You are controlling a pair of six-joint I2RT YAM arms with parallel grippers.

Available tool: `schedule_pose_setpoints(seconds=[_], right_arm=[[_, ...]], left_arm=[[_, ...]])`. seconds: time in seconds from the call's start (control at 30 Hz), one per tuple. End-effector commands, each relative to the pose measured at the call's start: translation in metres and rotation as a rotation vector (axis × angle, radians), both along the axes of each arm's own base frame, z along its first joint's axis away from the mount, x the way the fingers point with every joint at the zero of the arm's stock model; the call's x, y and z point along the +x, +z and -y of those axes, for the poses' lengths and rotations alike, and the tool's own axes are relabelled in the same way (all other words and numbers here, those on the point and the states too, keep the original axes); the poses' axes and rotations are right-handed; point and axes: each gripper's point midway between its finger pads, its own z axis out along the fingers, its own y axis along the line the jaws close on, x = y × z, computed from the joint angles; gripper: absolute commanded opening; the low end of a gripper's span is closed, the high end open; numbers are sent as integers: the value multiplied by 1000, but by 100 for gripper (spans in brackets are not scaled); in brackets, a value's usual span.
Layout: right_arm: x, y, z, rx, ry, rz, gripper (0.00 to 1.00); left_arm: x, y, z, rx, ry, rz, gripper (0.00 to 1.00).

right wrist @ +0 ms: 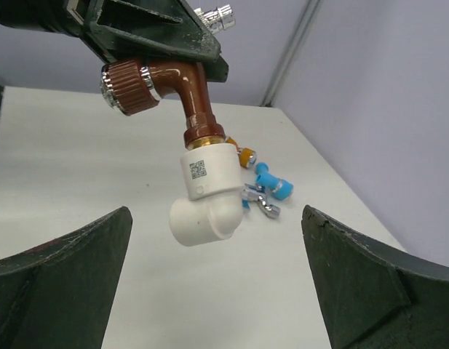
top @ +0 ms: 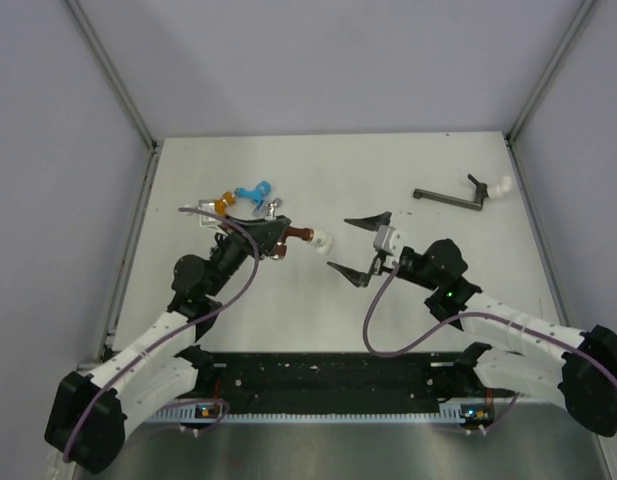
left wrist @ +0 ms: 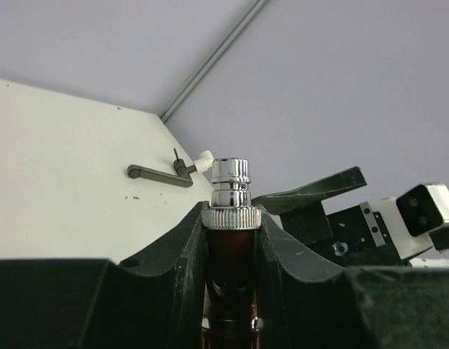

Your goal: Install the water faucets

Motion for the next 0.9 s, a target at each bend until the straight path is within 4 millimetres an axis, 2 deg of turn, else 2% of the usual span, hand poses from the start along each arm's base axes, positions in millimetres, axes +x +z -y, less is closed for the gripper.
schedule_pose_setpoints(seconds=[0.0, 0.23, 0.47, 0.73, 0.8, 0.87], right_arm=[[13, 16, 2, -33, -121, 186, 99], [13, 10, -16, -63, -110, 226, 98], [15, -2, -29, -115, -99, 232, 85], [16, 0, -33, -97, -91, 208, 58], [15, 1, -33, -92, -86, 192, 43], [14, 2, -33, -87, -79, 158, 23]], left_arm=[[5, 21, -7, -114, 24, -40, 0], [5, 28, -1, -141, -15, -61, 0], [6, 26, 0, -144, -23, -72, 0], [4, 27, 3, -133, -39, -66, 0], [3, 28, 2, -111, -33, -38, 0], [-1, 30, 4, -78, -40, 13, 0]])
